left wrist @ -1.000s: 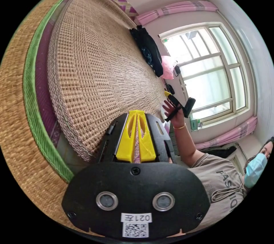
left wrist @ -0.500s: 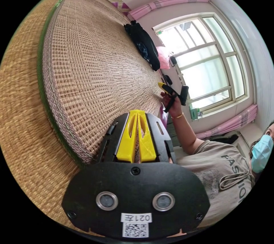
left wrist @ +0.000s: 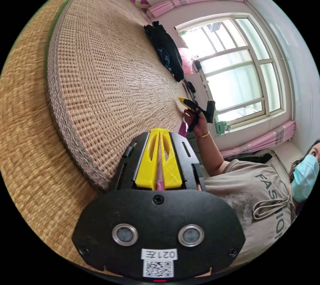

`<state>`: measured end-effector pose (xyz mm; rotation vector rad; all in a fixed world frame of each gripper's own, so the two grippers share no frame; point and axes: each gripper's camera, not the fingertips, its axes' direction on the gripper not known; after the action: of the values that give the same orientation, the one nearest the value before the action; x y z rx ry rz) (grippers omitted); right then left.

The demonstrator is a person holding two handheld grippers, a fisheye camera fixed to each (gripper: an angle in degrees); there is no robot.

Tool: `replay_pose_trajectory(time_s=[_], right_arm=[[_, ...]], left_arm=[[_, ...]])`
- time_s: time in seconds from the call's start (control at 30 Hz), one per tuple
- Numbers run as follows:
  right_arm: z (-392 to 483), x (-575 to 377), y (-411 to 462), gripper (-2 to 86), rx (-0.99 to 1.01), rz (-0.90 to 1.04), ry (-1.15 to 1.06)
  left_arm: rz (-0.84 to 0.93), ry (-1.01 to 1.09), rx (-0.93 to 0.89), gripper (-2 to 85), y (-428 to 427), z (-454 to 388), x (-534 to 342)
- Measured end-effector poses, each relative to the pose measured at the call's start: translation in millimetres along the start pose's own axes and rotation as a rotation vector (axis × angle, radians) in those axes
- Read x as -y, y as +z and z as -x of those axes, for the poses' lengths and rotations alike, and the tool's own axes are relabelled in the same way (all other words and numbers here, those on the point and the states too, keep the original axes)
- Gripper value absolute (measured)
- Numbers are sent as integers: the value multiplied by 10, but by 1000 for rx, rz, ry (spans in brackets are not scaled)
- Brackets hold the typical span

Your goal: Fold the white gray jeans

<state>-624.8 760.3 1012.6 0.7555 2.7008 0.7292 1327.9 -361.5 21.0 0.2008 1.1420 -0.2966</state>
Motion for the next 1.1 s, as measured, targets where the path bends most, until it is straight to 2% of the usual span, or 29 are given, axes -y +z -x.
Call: replay_pose_trajectory(time_s=[0.1,0.2,0.27,0.37,0.47,0.63,0.7,0.77,0.83,1.1], right_arm=[[318,144,-200,-7,40,-53,-89],[1084,354,-309,-7,124,-133,-370],[1861,582,-154,-7,150,-68,-603],[2723,875,228,-9,186,33,-780],[3290,1125,769,-9,263,105,-872],[3584,1410,1814,-7,465,366,-806],[3575,1416,2085,-7,454,449,-794],[3490,1555,2311,-7,509,671,-664],[3397,1678,2225,-7,599,640,-597],[3389,1806,1851,-7,566,707,-571]], left_arm=[[-5,79,-72,-9,-161,-98,-279],[-50,172,-44,-9,-482,-221,-652],[-95,215,5,-9,-728,-255,-906],[-177,222,67,-9,-1148,-161,-1351],[-279,202,7,-9,-1546,10,-1820],[-398,186,98,-9,-2054,124,-2655],[-412,189,121,-10,-2158,146,-2878],[-422,191,133,-9,-2233,168,-3069],[-439,197,131,-9,-2296,206,-3281],[-469,220,96,-9,-2306,354,-3741]])
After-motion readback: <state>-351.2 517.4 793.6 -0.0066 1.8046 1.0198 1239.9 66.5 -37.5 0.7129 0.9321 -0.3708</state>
